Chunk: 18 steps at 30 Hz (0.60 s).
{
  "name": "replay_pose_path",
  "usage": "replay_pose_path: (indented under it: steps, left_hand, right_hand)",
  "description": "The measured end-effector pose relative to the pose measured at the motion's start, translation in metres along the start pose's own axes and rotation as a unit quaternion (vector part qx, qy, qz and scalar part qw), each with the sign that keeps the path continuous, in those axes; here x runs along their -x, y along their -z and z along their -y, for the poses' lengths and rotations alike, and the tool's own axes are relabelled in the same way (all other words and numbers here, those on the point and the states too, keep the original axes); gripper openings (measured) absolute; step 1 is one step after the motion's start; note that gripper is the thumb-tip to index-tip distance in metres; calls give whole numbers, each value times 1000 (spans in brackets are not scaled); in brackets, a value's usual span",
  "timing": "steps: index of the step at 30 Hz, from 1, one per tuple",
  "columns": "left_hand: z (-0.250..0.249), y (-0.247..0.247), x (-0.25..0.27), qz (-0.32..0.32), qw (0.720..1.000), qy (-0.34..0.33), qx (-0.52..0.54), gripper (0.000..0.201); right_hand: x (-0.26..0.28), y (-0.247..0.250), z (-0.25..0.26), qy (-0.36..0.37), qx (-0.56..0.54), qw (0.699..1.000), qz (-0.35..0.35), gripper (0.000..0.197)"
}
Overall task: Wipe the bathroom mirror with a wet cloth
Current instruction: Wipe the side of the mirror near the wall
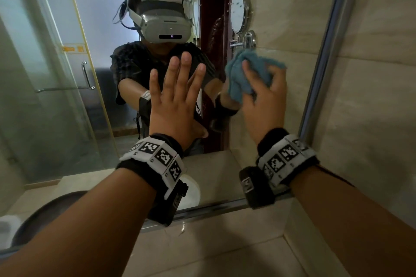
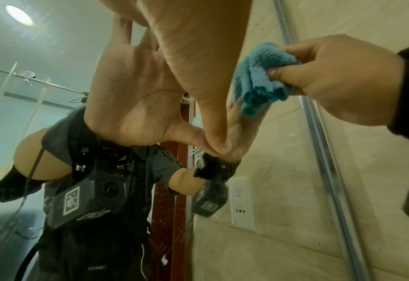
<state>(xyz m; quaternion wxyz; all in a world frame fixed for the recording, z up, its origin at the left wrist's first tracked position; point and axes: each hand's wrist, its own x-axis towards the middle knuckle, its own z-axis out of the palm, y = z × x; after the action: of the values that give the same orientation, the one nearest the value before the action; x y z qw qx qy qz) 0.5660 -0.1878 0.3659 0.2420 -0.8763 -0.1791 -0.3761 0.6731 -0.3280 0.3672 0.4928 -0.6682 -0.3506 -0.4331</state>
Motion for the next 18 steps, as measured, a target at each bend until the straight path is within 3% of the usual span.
replay_pose_path:
  steps: [4, 6, 8, 10, 12, 14, 16, 18]
  left_hand:
    - [1, -2, 1, -42, 999, -6, 7, 115]
    - [-2, 2, 1, -11, 1000, -1, 9, 119]
    - [-5, 5, 0, 23, 1000, 10, 7, 134]
    - [-7, 5, 0, 32, 999, 20, -3, 139]
    - [-9, 6, -1, 41, 999, 21, -4, 140]
    - [-10, 7, -2, 46, 999, 23, -3, 141]
    - [-10, 9, -3, 41, 999, 23, 1, 141]
    - [-10, 11, -2, 42, 999, 24, 10, 142]
  right_hand:
    - [48, -11, -5, 177, 103, 964, 171, 48]
    - [37, -1, -13, 205, 104, 959, 165, 44]
    - [7, 12, -24, 91, 88, 990, 61, 43]
    - [-23, 21, -32, -32, 124, 991, -47, 42]
    - [-23, 18, -33, -88, 102, 989, -62, 46]
    - [10, 9, -20, -35, 113, 992, 52, 54]
    - [48, 2, -19, 106, 123, 969, 189, 58]
    - [55, 4, -35, 203, 132, 948, 208, 53]
